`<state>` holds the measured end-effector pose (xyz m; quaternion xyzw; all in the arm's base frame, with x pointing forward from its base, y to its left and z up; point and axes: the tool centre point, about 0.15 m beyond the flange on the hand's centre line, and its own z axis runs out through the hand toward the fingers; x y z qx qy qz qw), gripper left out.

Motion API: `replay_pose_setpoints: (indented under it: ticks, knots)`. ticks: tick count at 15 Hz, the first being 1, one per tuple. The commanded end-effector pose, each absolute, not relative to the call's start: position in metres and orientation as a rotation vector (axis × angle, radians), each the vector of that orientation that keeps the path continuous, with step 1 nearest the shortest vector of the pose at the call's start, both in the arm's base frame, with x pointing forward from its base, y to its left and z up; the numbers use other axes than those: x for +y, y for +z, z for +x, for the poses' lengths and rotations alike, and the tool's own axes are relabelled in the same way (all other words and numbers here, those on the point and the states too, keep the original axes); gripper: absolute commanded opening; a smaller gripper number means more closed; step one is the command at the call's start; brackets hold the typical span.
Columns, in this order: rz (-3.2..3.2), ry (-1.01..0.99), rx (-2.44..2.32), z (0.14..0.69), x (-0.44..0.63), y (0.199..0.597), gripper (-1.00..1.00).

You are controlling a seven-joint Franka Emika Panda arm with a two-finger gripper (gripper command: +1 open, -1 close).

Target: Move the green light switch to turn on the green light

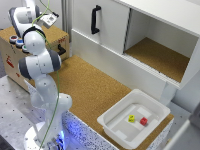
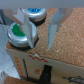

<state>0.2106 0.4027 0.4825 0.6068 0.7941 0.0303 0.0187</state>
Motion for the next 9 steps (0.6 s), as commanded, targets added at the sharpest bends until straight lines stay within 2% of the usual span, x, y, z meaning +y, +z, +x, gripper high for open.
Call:
replay_pose_setpoints:
  ticks: [1, 9]
  knots:
    - [1.993, 0.082, 2.462, 0.204, 0.401, 0.47, -1.0]
    - [1.937, 0.094, 2.514, 0.193, 0.421, 0.462, -1.0]
